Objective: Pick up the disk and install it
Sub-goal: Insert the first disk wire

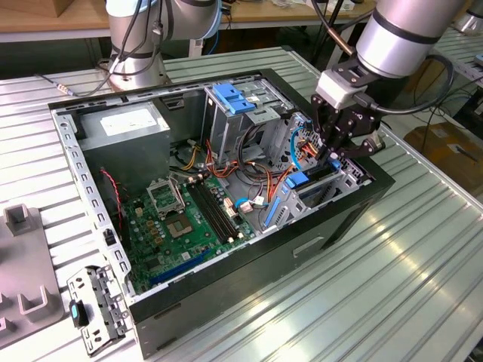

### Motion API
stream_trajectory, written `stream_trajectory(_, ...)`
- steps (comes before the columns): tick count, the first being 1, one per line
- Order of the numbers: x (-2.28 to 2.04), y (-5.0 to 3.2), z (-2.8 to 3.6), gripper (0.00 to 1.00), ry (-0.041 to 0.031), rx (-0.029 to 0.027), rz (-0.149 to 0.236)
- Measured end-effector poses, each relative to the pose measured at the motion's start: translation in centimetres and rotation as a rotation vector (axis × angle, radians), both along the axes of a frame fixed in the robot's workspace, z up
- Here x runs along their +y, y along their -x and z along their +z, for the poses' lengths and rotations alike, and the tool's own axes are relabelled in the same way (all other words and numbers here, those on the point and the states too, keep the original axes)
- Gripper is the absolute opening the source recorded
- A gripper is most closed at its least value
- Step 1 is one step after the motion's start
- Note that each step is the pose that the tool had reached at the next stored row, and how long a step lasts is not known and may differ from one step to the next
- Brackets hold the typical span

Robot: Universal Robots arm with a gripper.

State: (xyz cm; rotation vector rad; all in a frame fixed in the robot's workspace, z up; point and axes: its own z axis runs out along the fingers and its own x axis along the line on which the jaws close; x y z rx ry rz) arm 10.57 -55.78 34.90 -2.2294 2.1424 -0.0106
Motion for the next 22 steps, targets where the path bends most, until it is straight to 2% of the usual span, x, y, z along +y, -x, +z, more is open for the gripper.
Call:
stream_trajectory(10, -0.16, 0.01, -0.15, 0.16, 0.0002, 0.0, -0.005)
stream_trajectory(14, -0.16, 0.03, -0.37, 0.16, 0.0005, 0.0, -0.005)
stream_trajectory(18, -0.16, 0.04, -0.85, 0.16, 0.001, 0.0011, -0.006)
stream_trajectory(22, -0.16, 0.04, -0.87, 0.16, 0.0008, 0.0011, -0.006)
